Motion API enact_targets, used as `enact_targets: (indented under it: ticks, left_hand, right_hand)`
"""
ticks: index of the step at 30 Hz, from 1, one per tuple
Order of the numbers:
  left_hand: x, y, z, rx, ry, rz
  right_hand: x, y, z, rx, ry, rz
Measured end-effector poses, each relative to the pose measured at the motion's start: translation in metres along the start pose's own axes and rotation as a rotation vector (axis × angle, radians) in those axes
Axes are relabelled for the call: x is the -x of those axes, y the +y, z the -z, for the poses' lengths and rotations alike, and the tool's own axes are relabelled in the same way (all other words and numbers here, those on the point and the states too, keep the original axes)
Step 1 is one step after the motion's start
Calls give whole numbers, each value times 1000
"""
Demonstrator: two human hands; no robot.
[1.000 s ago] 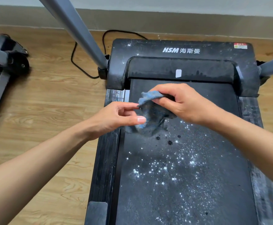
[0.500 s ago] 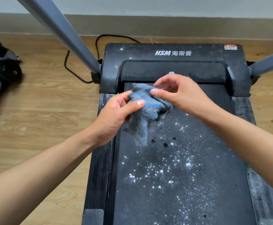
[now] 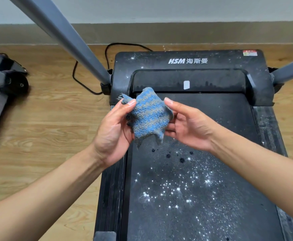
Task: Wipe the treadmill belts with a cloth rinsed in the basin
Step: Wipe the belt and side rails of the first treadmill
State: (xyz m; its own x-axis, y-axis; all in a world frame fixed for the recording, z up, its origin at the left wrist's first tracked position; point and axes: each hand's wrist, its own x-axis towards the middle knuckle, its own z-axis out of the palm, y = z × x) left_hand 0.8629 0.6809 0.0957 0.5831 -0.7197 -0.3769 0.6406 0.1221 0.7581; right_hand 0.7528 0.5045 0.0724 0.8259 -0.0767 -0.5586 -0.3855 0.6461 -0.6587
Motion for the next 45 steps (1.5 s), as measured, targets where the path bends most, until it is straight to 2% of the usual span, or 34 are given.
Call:
enact_targets:
  ticks: [5, 10, 13, 18, 21, 24, 26, 28, 30, 31, 33, 36, 42, 45]
  left_hand:
    - [-4, 7, 13, -191, 46, -42]
    - [-10, 8, 27, -459, 217, -147]
    - [-10, 8, 37, -566, 279, -192]
    - [-8, 20, 43, -781, 126, -210]
    - [-9, 21, 51, -922, 163, -252]
    - [-11, 18, 56, -1106, 240, -371]
    - [-11, 16, 58, -1138, 240, -458]
    - [-10, 19, 57, -1176, 164, -544]
    - [-10, 23, 53, -1169, 5, -610]
    - [-9, 25, 49, -1109, -79, -605]
    - [-8, 27, 41, -897, -172, -486]
    - [-12, 20, 32, -687, -131, -351]
    - [-22, -10, 46, -749, 62, -81]
    - [-24, -22, 48, -777, 169, -13]
  right_hand:
    - [-7, -2, 2, 41, 149, 292]
    - [-4, -8, -3, 317, 209, 443]
    - [-3, -6, -2, 374, 209, 473]
    - [1, -6, 3, 488, 192, 497]
    - [1, -7, 7, 611, 238, 521]
    - [1, -6, 5, 727, 262, 532]
    - [2, -8, 4, 731, 266, 568]
    - [4, -11, 5, 772, 295, 635]
    - [7, -19, 6, 880, 354, 726]
    - [8, -21, 4, 920, 366, 760]
    - [9, -24, 2, 935, 350, 798]
    - [7, -22, -2, 897, 362, 776]
    - [-15, -4, 17, 1027, 475, 548]
    - [-13, -1, 15, 1047, 422, 473]
